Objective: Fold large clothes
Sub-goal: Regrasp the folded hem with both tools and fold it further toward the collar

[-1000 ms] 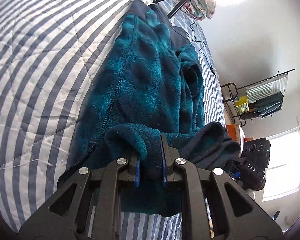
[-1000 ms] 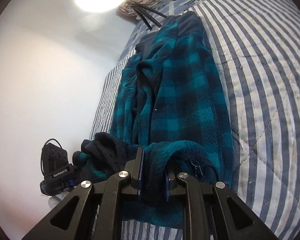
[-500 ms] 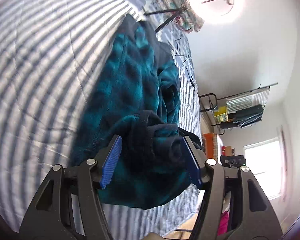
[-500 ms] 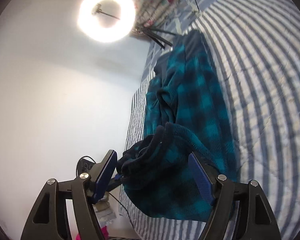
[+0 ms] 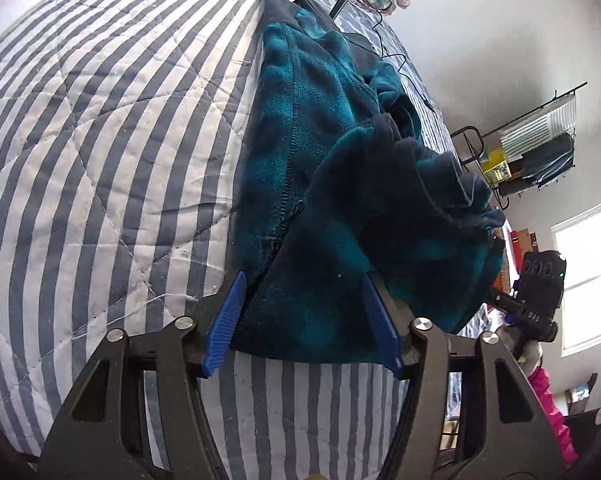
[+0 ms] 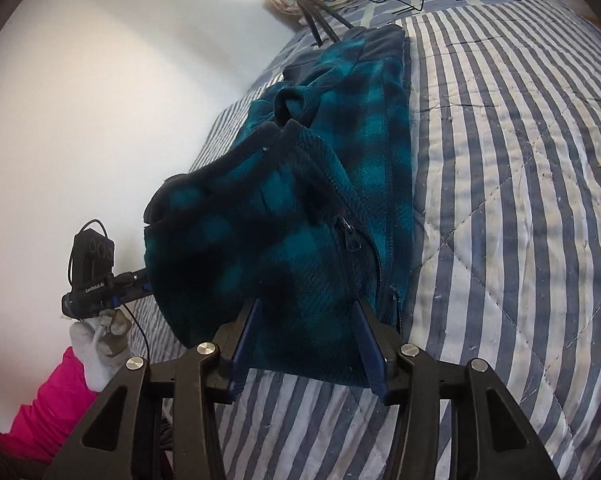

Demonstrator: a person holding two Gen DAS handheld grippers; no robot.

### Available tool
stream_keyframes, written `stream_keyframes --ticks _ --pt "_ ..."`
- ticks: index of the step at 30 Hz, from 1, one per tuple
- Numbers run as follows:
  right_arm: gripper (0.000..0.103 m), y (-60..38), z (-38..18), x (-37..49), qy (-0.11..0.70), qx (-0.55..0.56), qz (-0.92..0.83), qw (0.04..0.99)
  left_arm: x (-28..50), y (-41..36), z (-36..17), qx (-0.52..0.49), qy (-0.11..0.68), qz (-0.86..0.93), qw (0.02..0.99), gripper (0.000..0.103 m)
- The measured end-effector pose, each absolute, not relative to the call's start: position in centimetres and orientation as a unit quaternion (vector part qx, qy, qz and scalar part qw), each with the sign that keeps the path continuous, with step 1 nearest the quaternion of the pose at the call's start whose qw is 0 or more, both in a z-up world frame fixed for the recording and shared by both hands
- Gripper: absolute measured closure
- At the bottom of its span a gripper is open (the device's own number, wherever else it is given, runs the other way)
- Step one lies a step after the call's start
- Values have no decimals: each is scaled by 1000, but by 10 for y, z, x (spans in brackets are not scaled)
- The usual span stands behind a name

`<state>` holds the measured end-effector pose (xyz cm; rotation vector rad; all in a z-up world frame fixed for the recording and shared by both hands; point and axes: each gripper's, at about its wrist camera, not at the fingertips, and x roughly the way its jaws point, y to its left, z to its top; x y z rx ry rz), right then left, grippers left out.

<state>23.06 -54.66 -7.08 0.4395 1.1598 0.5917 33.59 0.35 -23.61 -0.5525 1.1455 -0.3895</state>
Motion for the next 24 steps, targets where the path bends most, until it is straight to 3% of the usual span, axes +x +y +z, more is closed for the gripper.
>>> stream_keyframes --ticks 6,9,12,14,21,24 --pt "53 -544 -73 232 538 186 262 779 334 -3 -231 -227 528 -185 797 66" --pt "54 -540 -74 232 541 180 262 779 331 -6 -231 -216 532 -180 799 88" --pt "87 -531 -73 232 542 166 262 781 328 -7 -228 -207 530 -171 805 95" --pt "98 -528 -71 233 540 161 260 784 324 -1 -225 -220 528 -159 805 97" --pt "100 -538 -85 225 560 151 241 778 316 15 -237 -229 526 -128 809 98" --pt "82 -539 -69 225 554 133 240 786 311 15 -218 -211 506 -139 825 97"
